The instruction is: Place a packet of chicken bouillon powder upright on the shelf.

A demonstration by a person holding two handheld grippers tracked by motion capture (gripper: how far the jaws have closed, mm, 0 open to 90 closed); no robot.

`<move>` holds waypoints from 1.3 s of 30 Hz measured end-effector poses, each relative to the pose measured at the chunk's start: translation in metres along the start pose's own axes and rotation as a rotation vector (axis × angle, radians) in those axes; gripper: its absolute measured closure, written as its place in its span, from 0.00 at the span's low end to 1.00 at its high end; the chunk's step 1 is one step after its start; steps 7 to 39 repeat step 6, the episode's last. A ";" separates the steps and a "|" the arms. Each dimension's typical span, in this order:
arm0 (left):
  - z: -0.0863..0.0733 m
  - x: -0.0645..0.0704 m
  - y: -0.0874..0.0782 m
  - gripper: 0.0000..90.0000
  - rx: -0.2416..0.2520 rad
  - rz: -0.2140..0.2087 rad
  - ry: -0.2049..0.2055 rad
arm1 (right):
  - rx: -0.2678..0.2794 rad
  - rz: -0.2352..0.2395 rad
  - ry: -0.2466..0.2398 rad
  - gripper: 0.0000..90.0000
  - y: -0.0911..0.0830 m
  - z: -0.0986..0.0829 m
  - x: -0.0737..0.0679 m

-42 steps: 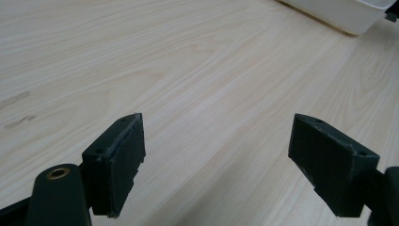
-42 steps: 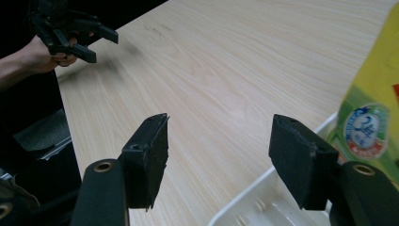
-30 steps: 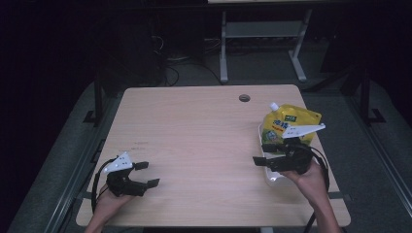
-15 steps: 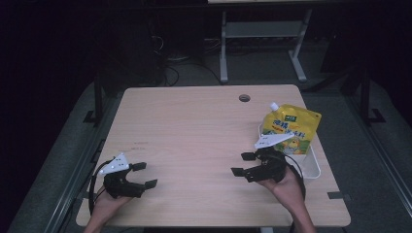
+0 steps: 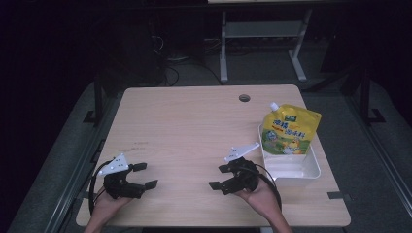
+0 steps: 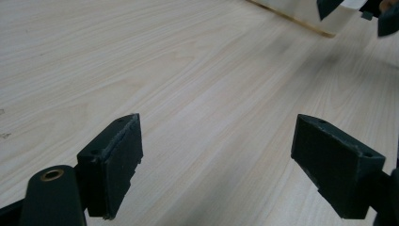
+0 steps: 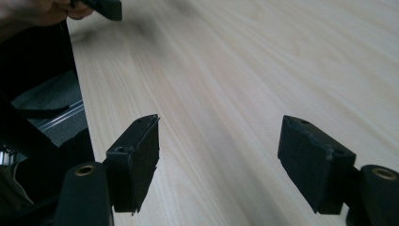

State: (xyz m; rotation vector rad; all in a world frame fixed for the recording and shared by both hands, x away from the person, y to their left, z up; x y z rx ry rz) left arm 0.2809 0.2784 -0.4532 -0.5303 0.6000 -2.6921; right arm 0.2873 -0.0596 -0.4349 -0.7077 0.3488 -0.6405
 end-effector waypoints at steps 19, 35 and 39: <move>0.001 0.000 -0.001 0.18 0.010 -0.005 -0.003 | -0.013 0.032 -0.008 0.31 0.010 -0.005 -0.011; 0.001 0.000 -0.001 0.18 0.010 -0.005 -0.003 | -0.013 0.032 -0.008 0.31 0.010 -0.005 -0.011; 0.001 0.000 -0.001 0.18 0.010 -0.005 -0.003 | -0.013 0.032 -0.008 0.31 0.010 -0.005 -0.011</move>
Point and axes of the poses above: each handheld gripper's, and its own axes: y roughly forward along the jaws, z roughly out of its top, x roughly to its right, the point moved 3 cm from there along y, roughly forward along the jaws, and after that the axes turned 15 degrees about -z, right-handed, at the moved point
